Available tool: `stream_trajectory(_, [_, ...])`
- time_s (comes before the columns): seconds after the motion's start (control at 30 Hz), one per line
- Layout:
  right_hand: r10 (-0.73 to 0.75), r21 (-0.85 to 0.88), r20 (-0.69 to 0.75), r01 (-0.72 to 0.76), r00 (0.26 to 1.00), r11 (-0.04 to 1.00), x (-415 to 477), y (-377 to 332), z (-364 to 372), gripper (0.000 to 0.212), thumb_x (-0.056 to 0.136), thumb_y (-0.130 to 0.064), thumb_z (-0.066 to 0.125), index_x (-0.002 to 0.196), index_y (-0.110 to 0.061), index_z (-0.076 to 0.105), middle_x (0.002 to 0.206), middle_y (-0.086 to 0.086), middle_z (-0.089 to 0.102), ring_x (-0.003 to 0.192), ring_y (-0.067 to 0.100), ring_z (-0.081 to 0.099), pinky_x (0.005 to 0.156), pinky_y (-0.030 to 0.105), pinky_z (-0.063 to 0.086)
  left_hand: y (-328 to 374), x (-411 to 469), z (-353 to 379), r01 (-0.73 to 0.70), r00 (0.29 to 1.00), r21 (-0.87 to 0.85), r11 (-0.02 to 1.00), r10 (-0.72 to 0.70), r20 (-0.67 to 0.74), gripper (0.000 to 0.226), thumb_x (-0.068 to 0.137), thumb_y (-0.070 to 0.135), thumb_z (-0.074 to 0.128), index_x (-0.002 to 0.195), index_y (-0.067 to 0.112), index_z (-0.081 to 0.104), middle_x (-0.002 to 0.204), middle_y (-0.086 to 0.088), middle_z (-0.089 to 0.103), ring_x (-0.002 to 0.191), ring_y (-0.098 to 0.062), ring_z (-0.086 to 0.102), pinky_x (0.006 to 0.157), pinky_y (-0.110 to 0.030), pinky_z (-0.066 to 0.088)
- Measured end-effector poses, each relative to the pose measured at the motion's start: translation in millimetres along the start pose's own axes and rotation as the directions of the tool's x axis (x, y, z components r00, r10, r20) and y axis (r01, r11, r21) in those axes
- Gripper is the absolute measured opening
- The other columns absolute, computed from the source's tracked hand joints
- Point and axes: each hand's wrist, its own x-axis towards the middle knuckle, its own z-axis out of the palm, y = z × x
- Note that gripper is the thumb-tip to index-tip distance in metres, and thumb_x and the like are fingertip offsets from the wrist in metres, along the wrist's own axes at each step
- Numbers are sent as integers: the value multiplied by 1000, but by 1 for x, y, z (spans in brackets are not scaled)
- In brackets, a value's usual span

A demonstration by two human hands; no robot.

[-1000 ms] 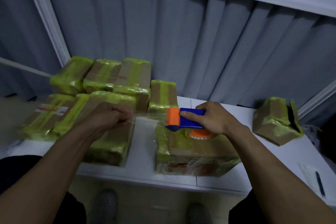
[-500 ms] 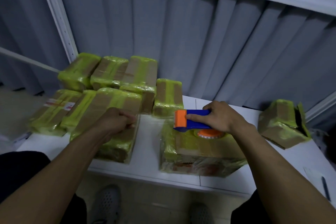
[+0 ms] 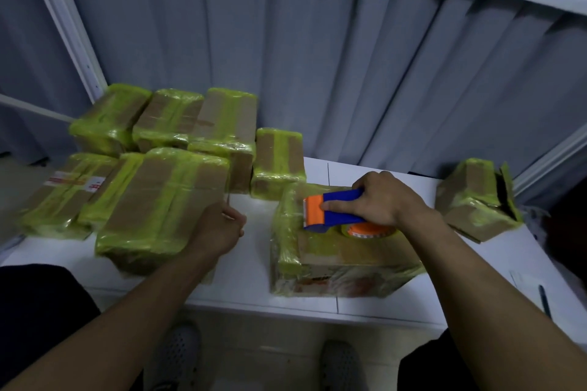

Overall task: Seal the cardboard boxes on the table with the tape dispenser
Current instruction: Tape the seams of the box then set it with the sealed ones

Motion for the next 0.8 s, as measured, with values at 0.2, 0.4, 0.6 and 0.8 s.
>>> stream_trajectory(0.2, [0, -60, -7, -1, 1000, 998, 6, 3, 1, 73, 67, -95, 55, 69, -23, 67, 66, -4, 63, 68, 13, 62, 60, 30, 44, -5, 2, 13, 16, 999, 35, 999, -17, 40, 19, 89, 22, 73, 75, 11, 68, 76, -7, 69, 78, -21, 67, 68, -27, 49])
stream_trajectory(0.4, [17, -66, -6, -18, 1000, 998, 5, 9, 0, 76, 64, -97, 54, 68, -22, 69, 63, -4, 63, 67, 14, 62, 62, 33, 49, -4, -1, 33, 78, 995, 25, 997, -79, 56, 16, 84, 23, 79, 81, 12, 67, 88, -1, 65, 86, -17, 61, 77, -25, 45])
stream_trajectory(0.6, [20, -79, -5, -20, 1000, 997, 6, 9, 3, 71, 66, -95, 56, 70, -25, 68, 67, -4, 64, 69, 15, 62, 62, 33, 47, -2, 2, 51, 238, 957, -80, 968, -219, 192, 15, 79, 17, 82, 76, 11, 69, 88, -6, 71, 90, -21, 68, 85, -33, 54])
stream_trajectory(0.8, [8, -95, -13, -10, 1000, 995, 7, 11, 5, 81, 61, -99, 52, 78, -23, 75, 70, -3, 67, 70, 14, 63, 63, 33, 52, 3, 8, 52, 270, 933, -70, 960, -244, 263, 26, 77, 12, 84, 92, -2, 69, 101, -17, 71, 85, -23, 69, 77, -30, 58])
